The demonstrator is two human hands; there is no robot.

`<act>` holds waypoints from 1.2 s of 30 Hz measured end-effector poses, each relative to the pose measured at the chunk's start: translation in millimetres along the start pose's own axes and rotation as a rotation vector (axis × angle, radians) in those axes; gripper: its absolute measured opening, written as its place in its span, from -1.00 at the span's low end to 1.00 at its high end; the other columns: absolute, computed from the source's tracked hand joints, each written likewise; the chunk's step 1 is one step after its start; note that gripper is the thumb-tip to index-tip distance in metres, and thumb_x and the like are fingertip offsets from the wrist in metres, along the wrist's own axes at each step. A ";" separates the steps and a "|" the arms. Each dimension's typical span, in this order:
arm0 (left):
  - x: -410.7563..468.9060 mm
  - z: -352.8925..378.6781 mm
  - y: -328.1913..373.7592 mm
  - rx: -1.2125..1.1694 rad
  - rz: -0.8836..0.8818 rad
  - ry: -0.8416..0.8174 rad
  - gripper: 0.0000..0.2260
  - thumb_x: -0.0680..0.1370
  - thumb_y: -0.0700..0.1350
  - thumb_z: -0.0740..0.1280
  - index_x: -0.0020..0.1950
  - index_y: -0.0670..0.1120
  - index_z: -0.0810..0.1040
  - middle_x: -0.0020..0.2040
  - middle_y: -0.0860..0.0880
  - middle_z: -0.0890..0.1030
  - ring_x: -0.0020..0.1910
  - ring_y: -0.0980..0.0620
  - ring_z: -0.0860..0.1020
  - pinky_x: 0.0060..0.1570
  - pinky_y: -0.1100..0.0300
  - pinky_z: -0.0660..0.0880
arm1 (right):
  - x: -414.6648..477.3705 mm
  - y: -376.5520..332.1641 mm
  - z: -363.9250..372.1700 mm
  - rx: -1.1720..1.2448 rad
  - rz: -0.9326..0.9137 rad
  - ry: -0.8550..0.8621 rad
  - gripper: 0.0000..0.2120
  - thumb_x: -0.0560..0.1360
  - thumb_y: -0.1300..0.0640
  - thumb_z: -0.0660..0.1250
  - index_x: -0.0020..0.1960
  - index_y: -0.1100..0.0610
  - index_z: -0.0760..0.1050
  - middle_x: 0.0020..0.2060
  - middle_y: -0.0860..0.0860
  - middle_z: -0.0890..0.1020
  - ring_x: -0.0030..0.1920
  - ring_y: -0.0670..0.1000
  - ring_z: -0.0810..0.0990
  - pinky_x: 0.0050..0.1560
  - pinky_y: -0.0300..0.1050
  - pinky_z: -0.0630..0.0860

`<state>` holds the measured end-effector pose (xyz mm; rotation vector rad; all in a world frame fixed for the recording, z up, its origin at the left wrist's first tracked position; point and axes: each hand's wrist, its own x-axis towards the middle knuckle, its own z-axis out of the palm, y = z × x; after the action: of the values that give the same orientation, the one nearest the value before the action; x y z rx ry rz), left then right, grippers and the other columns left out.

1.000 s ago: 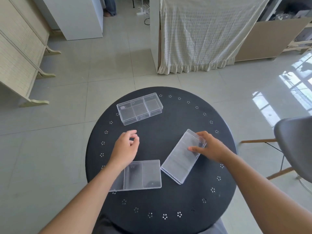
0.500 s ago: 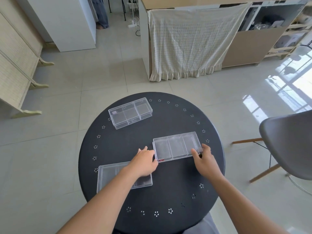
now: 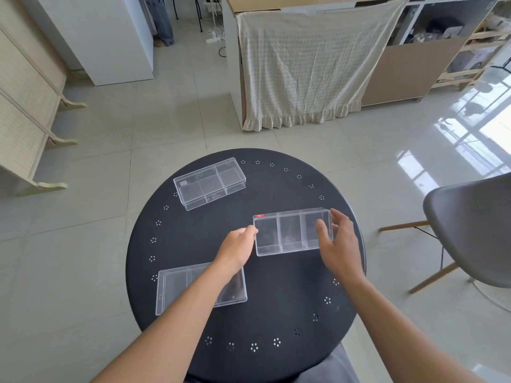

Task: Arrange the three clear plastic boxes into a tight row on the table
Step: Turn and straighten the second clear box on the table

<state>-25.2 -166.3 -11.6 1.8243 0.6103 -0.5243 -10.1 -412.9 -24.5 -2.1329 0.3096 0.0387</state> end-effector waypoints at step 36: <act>-59.3 -95.7 -78.0 0.014 0.238 0.320 -0.63 0.69 -0.10 0.25 0.49 0.07 0.57 0.45 0.19 0.58 0.43 0.18 0.54 0.42 0.17 0.42 | -63.2 -4.0 34.3 -0.200 -0.296 -0.283 -0.60 0.67 0.08 0.31 0.49 -0.04 0.42 0.32 -0.19 0.52 0.39 -0.06 0.43 0.44 -0.01 0.41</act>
<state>-114.6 -63.0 -1.2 1.9781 0.5910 -0.0770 -67.1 -369.5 -30.8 -2.3135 -0.1843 0.2043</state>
